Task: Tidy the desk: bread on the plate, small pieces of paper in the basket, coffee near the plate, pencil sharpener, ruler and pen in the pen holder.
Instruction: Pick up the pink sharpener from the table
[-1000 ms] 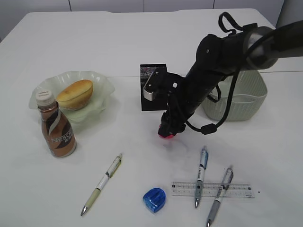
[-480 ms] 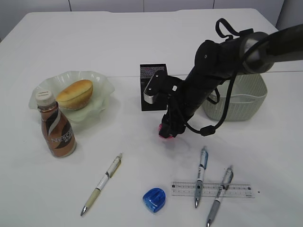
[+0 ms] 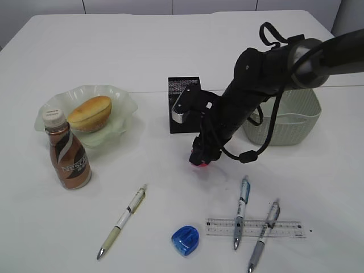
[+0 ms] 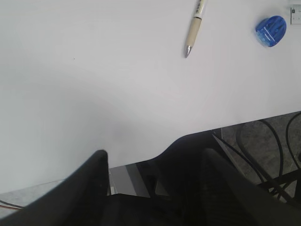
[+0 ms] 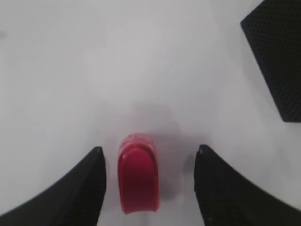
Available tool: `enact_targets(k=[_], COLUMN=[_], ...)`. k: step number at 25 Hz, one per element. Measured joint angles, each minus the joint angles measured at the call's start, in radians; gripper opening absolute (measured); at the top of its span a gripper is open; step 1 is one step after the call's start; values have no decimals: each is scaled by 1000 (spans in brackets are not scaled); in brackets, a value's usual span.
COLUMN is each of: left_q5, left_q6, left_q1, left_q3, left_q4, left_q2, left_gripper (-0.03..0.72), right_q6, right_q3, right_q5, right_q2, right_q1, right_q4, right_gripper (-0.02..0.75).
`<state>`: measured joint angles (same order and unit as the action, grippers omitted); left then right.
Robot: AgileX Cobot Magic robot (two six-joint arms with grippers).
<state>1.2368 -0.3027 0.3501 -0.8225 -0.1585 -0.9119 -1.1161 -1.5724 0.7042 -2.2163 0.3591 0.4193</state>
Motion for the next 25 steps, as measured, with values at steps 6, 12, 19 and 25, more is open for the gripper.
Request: enact_targets(k=[6, 12, 19, 25], left_q5=[0, 0, 0, 0], left_q6=[0, 0, 0, 0], left_q1=[0, 0, 0, 0], left_q3=[0, 0, 0, 0], left_q4=[0, 0, 0, 8], left_q2=[0, 0, 0, 0], left_gripper=[447, 447, 445, 443], right_q6=[0, 0, 0, 2], right_q3=[0, 0, 0, 0], right_q5=[0, 0, 0, 0], right_q2=[0, 0, -19, -20], right_q1=[0, 0, 0, 0], right_q4=[19, 22, 22, 22], right_gripper=[468, 468, 468, 468])
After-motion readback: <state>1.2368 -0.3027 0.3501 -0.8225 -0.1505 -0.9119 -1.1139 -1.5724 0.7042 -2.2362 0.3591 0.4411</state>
